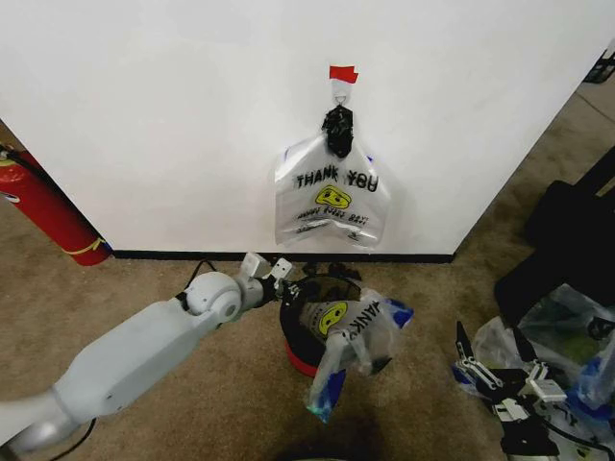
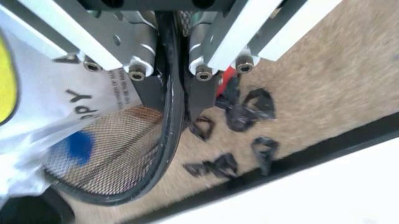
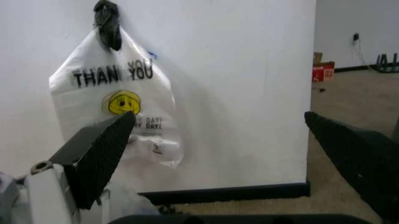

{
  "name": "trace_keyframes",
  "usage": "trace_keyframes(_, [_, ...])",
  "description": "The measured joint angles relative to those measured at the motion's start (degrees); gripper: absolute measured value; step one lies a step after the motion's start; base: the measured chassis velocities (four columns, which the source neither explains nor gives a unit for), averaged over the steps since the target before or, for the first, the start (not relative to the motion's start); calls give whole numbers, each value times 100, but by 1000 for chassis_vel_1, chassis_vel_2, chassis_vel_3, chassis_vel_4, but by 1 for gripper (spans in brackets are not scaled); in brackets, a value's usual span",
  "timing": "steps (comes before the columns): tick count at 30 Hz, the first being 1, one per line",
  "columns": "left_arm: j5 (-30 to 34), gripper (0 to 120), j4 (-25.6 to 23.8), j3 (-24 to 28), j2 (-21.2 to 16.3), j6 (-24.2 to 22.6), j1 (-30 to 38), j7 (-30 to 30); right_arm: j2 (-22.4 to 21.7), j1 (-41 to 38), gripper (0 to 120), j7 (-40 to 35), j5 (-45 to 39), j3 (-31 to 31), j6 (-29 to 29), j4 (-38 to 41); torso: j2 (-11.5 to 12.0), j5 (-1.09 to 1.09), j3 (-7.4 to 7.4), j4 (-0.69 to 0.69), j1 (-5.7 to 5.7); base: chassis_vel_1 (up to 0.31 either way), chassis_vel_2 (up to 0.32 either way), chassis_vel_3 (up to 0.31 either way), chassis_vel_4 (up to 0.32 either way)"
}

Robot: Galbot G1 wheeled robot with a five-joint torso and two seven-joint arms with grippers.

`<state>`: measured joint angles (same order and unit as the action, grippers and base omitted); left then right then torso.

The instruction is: Pick up the garbage bag from the wall and place it over the trash bin.

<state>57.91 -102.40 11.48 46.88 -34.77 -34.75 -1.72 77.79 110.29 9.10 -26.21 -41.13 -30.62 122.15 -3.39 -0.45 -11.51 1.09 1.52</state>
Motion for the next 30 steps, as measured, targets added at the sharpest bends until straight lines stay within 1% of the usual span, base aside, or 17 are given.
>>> trace_keyframes(2, [201,3,-377,-510,-104,-24,-466,-325,-24,-27,100,-20,-13,36,51,-18,0,0,0,1,0,0,0,0,0])
trace_keyframes(3, [300,3,-542,-734,-140,-25,-708,-502,-34,-42,100,-38,-19,54,88,-23,0,-1,0,0,0,0,0,0,0])
trace_keyframes(4, [300,3,-542,-734,-140,-25,-708,-502,-34,-42,100,-38,-19,54,88,-23,0,-1,0,0,0,0,0,0,0])
trace_keyframes(6, [537,3,-808,-1089,-196,-6,-1144,-919,-55,-88,100,-76,-23,79,147,-41,0,-3,0,1,0,0,0,0,0])
trace_keyframes(9, [849,3,-1045,-1480,-223,80,-1627,-1398,-110,-154,100,-135,-35,92,260,-45,0,-1,0,1,0,0,0,0,0])
trace_keyframes(11, [927,3,-1095,-1563,-221,113,-1735,-1503,-133,-175,100,-162,-50,92,307,-41,0,-1,0,0,0,0,0,0,0])
trace_keyframes(12, [1021,3,-1184,-1703,-195,172,-1927,-1671,-171,-206,100,-205,-86,93,392,-24,0,-1,0,1,0,0,0,0,0])
trace_keyframes(14, [1059,3,-1277,-1822,-142,312,-2185,-1799,-229,-242,100,-317,-105,93,518,-12,0,-1,0,2,0,0,0,0,0])
trace_keyframes(19, [1060,3,-1320,-1886,-70,414,-2381,-1868,-280,-277,100,-396,-123,99,591,-13,0,-1,0,2,0,0,0,0,0])
trace_keyframes(21, [1045,3,-1378,-1940,70,589,-2665,-2021,-350,-337,100,-499,-144,115,702,-31,0,-1,0,1,0,0,0,0,0])
trace_keyframes(22, [1052,3,-1419,-1957,155,697,-2844,-2145,-402,-377,100,-545,-153,143,785,-37,0,-1,0,3,0,0,0,0,0])
trace_keyframes(24, [1104,3,-1437,-2034,268,854,-3038,-2230,-473,-434,100,-561,-170,178,875,-37,0,-1,0,1,0,0,0,0,0])
trace_keyframes(26, [1103,3,-1395,-2067,371,1047,-3116,-2250,-535,-472,100,-566,-278,197,963,-53,-1,0,0,1,0,0,0,0,0])
trace_keyframes(30, [1058,3,-1333,-2064,486,1124,-3102,-2254,-597,-499,100,-584,-400,208,1048,-100,0,0,0,1,0,0,0,0,0])
